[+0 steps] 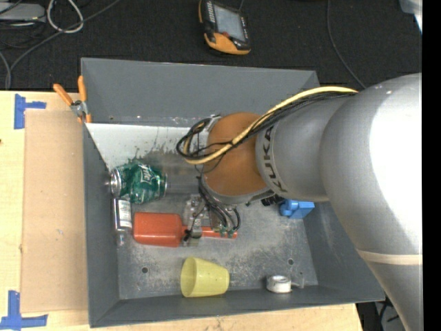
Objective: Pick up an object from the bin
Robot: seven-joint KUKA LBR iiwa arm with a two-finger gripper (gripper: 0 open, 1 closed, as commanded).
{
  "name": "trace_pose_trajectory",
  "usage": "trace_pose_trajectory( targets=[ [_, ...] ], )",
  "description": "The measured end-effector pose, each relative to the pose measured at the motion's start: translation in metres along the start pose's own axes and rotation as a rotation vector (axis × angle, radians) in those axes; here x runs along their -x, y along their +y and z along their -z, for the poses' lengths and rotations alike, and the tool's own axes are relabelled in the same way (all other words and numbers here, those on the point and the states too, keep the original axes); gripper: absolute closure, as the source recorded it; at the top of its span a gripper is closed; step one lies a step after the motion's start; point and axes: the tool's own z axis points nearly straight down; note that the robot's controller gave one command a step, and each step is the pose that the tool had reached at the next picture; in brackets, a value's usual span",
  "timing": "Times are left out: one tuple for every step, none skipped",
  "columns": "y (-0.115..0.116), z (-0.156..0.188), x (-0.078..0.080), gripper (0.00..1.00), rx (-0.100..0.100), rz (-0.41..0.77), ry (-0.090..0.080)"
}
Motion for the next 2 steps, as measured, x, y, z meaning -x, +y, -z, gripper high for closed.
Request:
trace_pose_trajectory(
  targets=[
    [0.000,0.000,0.000,1.00,0.000,-0.001,0.000],
    [0.016,0.078,0.001,1.00,0.003,0.002,-0.008]
  ],
)
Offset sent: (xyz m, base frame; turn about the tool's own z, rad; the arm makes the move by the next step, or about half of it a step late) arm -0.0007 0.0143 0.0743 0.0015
